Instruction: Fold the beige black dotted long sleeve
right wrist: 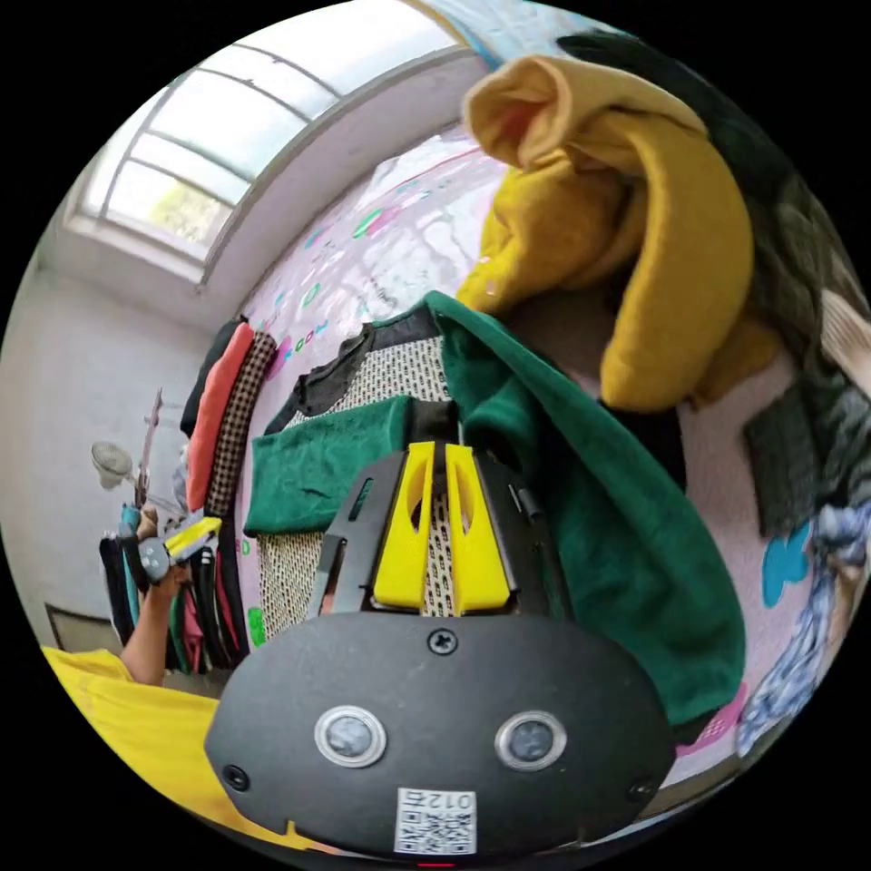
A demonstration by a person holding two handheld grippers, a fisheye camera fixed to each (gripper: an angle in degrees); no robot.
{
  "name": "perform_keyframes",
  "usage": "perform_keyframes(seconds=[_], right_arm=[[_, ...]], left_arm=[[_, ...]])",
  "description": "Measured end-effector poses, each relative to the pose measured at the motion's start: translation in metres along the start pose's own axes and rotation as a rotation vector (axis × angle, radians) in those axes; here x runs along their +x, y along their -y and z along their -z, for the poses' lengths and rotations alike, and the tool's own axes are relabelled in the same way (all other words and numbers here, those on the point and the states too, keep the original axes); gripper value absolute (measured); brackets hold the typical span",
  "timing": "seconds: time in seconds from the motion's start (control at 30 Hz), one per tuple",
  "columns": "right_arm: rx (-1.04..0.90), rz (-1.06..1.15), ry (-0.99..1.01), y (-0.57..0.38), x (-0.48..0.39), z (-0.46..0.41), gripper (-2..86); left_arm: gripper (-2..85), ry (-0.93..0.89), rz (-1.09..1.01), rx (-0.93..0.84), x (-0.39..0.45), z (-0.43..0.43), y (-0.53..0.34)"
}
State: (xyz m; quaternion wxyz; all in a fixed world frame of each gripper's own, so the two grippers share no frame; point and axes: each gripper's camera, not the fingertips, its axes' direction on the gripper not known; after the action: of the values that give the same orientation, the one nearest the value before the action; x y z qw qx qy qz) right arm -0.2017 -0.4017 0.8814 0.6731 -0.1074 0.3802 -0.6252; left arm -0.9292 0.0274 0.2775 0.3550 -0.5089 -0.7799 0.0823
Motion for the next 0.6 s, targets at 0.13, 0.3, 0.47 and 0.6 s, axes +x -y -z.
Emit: perform_keyframes(seconds=[0.13,0.3,0.47,0.6], right_arm=[[-0.100,0.030,-0.026,0.044,-0.019,-0.046,6.4],[-0.201,0.069,-0.126,0.069,-0.047,-0.092,2.7],[-0.077,0.168,-0.170,0.093,-0.077,-0.078,0.6],[-0.106,0.186,-0.225,0.115,-0.084,-0.097,0.3]], left_arm=[[-0.1,0.025,0.067,-0.041,-0.009,-0.022,0.041],[-0.1,-0.004,0.087,-0.197,-0.003,-0.074,0.076],[-0.1,-0.012,0.156,-0.199,-0.016,-0.084,0.071],[-0.1,0.036,0.154,-0.175,-0.015,-0.086,0.071]])
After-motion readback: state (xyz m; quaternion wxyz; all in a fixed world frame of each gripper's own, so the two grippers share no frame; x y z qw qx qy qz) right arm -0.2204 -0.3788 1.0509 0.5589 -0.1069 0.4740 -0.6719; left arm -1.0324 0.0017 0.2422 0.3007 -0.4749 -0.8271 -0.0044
